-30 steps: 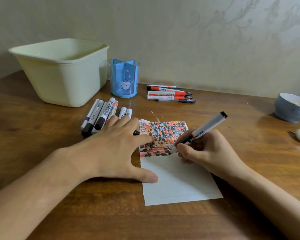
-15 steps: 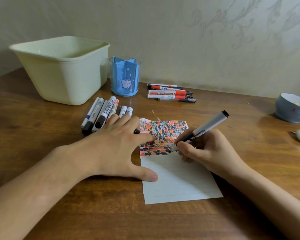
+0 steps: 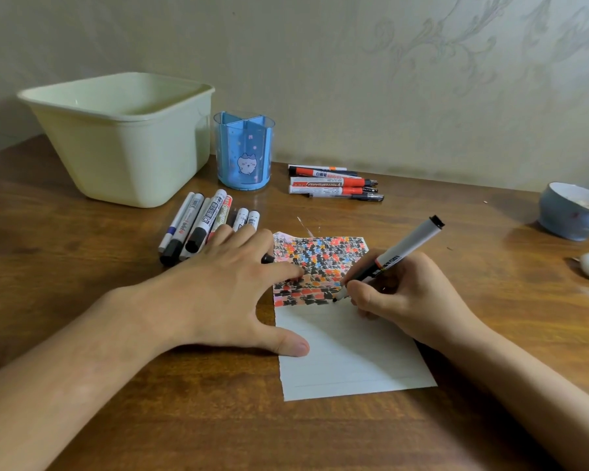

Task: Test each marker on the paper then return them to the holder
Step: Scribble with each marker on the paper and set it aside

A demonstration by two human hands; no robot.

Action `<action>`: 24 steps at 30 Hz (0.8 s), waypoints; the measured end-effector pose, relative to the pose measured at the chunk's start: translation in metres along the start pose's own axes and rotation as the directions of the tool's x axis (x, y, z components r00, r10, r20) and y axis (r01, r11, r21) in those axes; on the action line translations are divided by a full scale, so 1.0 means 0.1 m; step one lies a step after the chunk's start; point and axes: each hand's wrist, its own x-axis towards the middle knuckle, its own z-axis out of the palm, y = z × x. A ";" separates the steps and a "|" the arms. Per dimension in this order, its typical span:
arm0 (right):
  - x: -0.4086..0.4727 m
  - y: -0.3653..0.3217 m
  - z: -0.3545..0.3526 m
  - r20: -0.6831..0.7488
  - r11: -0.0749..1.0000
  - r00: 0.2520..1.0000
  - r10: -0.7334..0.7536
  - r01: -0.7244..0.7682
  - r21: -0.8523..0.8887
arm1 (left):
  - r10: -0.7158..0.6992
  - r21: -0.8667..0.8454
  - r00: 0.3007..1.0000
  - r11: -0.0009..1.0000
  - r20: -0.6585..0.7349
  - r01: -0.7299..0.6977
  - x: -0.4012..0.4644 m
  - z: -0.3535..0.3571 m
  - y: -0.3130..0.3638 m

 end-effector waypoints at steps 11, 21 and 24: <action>0.00 0.00 -0.01 -0.005 1.000 1.000 -0.010 0.010 -0.018 | -0.002 -0.013 1.000 1.000 0.018 0.002 0.00 -0.01 0.01; -0.01 -0.02 -0.02 0.010 1.000 1.000 -0.007 0.007 0.015 | 0.007 -0.001 1.000 1.000 -0.022 -0.007 -0.01 0.00 0.00; -0.02 -0.03 0.00 0.042 1.000 0.999 -0.016 0.016 0.008 | 0.008 -0.003 1.000 1.000 -0.014 -0.008 0.00 0.00 0.00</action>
